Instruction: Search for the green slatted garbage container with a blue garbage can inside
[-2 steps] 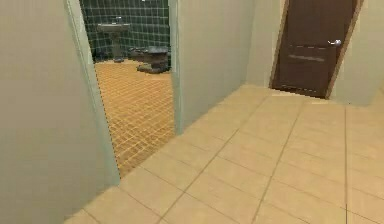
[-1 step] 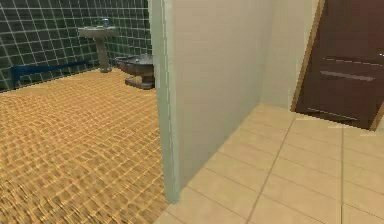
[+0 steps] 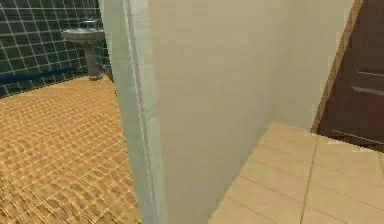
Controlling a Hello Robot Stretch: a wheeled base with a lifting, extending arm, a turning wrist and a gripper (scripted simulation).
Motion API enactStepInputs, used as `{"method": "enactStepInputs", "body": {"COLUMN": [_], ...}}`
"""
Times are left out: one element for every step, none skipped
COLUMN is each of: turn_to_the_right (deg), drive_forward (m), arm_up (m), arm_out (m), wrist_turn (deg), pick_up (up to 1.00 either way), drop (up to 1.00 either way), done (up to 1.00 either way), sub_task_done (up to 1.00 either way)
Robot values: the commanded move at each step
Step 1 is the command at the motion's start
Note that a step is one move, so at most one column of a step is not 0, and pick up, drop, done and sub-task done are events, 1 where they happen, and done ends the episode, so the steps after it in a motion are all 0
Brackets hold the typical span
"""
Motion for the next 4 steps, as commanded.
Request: {"method": "enactStepInputs", "body": {"turn_to_the_right": [-45.0, -12.0, 0.0, -15.0], "drive_forward": [0.00, 0.00, 1.00, 0.00], "arm_up": [0.00, 0.00, 0.00, 0.00], "arm_out": [0.00, 0.00, 0.00, 0.00], "wrist_turn": [0.0, 0.0, 0.0, 0.0], "pick_up": [0.00, 0.00, 0.00, 0.00], "drop": [0.00, 0.00, 0.00, 0.00], "done": [0.00, 0.00, 0.00, 0.00], "sub_task_done": [0.00, 0.00, 0.00, 0.00]}}
